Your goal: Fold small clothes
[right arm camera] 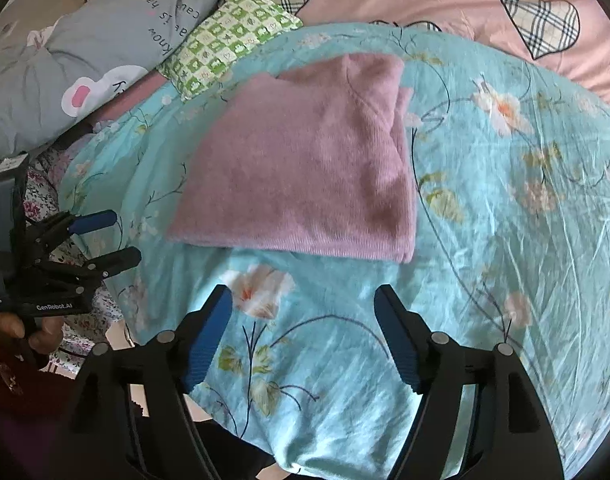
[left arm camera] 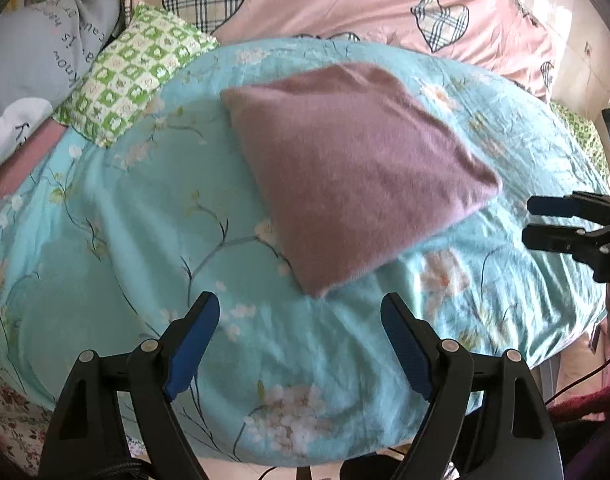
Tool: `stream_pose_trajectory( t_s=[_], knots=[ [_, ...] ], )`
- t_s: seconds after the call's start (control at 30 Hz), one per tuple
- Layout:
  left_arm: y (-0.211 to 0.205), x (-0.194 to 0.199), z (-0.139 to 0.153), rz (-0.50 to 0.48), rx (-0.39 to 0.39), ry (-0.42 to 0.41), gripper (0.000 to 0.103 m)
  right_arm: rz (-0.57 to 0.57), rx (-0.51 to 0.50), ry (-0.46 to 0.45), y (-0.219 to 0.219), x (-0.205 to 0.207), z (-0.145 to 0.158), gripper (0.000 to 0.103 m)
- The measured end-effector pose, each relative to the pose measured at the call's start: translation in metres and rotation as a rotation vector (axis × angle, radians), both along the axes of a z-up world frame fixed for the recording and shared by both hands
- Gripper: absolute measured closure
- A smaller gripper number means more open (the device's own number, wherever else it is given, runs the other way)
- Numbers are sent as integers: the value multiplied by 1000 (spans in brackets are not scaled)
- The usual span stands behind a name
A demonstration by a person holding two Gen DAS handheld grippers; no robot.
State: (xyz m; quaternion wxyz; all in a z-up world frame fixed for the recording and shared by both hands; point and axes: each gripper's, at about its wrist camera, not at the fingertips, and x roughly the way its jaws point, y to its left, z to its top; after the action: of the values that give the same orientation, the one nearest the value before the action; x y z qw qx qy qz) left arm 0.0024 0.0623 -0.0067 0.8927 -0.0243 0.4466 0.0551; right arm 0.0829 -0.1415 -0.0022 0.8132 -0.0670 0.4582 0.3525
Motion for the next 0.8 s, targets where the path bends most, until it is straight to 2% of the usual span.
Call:
stream_pose_trajectory(
  t_s=[0.37,0.5,0.63,0.8],
  knots=[
    [15,28,43,43,12,-97,16,11,22,-86,16,23,34,20],
    [23,36,54,70,11,-129,11,16,30,-105,23,31,43,16],
    [30,53,51,92,28,-98,7,7,30,-104,28,44,45,13],
    [34,74,35,111,17,-9,7,-1,-9,-57,42,66,36,13]
  ],
)
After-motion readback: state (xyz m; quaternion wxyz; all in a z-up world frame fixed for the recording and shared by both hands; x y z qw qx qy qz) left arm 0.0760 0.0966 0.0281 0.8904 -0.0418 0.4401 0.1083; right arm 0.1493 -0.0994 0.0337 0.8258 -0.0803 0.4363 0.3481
